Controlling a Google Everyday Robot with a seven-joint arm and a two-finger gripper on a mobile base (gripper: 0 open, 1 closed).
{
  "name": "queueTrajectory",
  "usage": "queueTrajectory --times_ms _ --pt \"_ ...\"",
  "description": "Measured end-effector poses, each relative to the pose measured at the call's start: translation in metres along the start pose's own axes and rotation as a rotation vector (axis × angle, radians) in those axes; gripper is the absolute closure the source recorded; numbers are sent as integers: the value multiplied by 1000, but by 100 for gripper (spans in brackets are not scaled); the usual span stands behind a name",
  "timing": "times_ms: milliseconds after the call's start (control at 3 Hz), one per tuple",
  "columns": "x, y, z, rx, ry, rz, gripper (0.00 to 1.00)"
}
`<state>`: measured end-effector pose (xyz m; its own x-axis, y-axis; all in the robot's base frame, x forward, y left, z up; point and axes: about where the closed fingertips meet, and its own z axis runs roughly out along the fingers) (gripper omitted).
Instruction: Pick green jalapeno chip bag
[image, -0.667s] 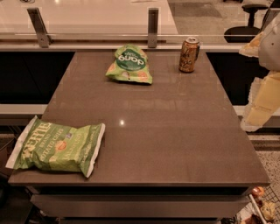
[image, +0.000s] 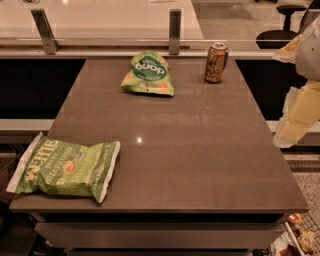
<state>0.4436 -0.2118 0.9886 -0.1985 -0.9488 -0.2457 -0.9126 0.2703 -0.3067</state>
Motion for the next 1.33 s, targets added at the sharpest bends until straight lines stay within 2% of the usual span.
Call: queueTrajectory --times_ms 333,667,1000,1333 --pt "-14 -7 3 24 -47 -15 0" --pt "-44 -10 9 45 -95 -30 0" --pt "-83 1 21 29 -138 -29 0" --pt "-124 19 47 -41 -194 -5 0"
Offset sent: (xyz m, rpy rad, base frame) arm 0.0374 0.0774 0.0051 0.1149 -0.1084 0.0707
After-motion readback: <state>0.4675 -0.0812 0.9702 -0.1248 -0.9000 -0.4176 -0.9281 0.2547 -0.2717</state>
